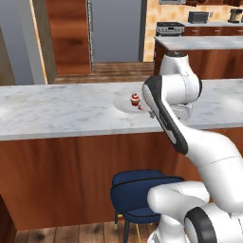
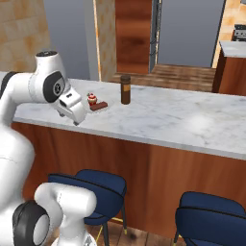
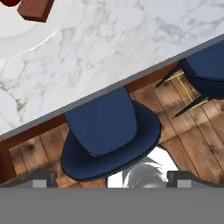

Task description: Take the cinnamon bottle from the cabinet and place it on the dining table, next to the plate with the cupcake. Then take the chocolate from the dining counter and place it on the cupcake plate.

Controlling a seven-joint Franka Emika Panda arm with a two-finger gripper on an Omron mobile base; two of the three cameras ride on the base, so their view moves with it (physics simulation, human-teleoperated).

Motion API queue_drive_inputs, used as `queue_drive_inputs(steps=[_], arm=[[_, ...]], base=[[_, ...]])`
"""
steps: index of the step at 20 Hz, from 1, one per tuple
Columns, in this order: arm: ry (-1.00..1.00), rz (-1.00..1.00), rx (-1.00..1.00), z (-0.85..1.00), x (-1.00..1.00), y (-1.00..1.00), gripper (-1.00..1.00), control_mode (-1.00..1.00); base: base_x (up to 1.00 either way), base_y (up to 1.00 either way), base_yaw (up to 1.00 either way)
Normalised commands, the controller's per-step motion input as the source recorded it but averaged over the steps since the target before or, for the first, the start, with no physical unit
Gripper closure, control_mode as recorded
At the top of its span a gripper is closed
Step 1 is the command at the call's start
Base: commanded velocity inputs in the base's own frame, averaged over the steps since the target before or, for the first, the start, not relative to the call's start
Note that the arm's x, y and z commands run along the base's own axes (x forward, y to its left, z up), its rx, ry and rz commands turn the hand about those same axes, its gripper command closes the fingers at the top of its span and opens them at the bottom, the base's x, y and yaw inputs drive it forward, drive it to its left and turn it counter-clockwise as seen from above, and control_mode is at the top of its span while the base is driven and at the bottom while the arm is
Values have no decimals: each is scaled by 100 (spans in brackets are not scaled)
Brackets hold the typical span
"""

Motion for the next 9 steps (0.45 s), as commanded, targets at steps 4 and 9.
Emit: queue_drive_inputs(steps=[4, 9], arm=[[0, 15, -4, -24, -57, 0, -100, -100], [3, 17, 0, -29, -47, 0, -100, -100]], base=[[0, 0, 0], [0, 0, 0]])
